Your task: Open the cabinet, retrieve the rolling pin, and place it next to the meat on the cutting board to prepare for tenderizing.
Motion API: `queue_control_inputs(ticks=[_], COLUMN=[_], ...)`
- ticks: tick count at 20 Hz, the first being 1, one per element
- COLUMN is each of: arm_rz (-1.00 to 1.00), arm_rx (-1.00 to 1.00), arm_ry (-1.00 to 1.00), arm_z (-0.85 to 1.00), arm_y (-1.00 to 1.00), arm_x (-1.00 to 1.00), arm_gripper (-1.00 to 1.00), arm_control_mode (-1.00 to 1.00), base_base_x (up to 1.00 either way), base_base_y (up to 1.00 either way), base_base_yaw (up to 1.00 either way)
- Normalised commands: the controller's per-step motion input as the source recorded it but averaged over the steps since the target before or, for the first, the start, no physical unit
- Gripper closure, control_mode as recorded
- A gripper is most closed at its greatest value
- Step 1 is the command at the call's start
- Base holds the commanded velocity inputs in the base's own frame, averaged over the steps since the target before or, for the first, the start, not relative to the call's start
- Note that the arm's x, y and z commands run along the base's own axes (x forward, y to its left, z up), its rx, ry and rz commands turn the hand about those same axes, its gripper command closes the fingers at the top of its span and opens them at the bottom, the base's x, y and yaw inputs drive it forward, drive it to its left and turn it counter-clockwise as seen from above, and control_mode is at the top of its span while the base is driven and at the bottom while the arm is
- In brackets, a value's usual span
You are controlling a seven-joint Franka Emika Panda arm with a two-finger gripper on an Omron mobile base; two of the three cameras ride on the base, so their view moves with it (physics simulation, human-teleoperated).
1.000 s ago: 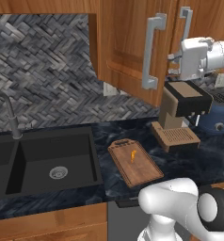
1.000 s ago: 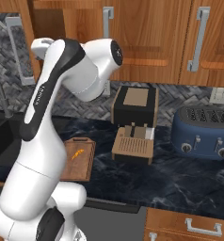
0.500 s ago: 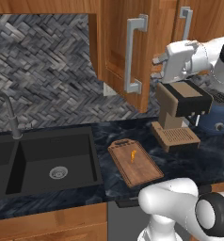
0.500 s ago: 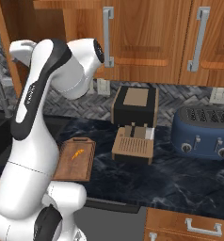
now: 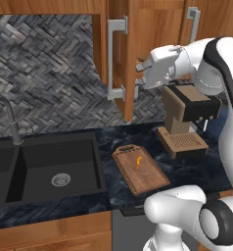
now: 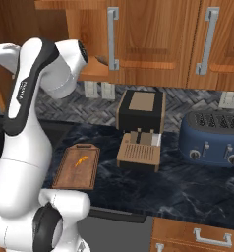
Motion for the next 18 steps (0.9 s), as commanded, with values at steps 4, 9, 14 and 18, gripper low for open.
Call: queue_control_inputs(ticks=[4, 9, 14, 18], arm_rz=[0.09, 0.07, 0.07, 0.02], arm_rx=[-0.02, -0.03, 0.00, 0.00], arm_ry=[0.02, 0.01, -0.03, -0.12], arm_z=[-0.03, -0.06, -0.03, 0.00], arm_y=[0.50, 0.22, 0.01, -0.20], arm_x=[0.13, 0.04, 0.01, -0.03], arm_gripper=[-1.00, -1.00, -1.00, -1.00], arm_control_mode=[-1.00, -1.00, -1.00, -1.00], base_base_x=[0.00, 0.00, 0.00, 0.00], base_base_y=[0.00, 0.00, 0.00, 0.00], base_base_yaw=[0.00, 0.00, 0.00, 0.00])
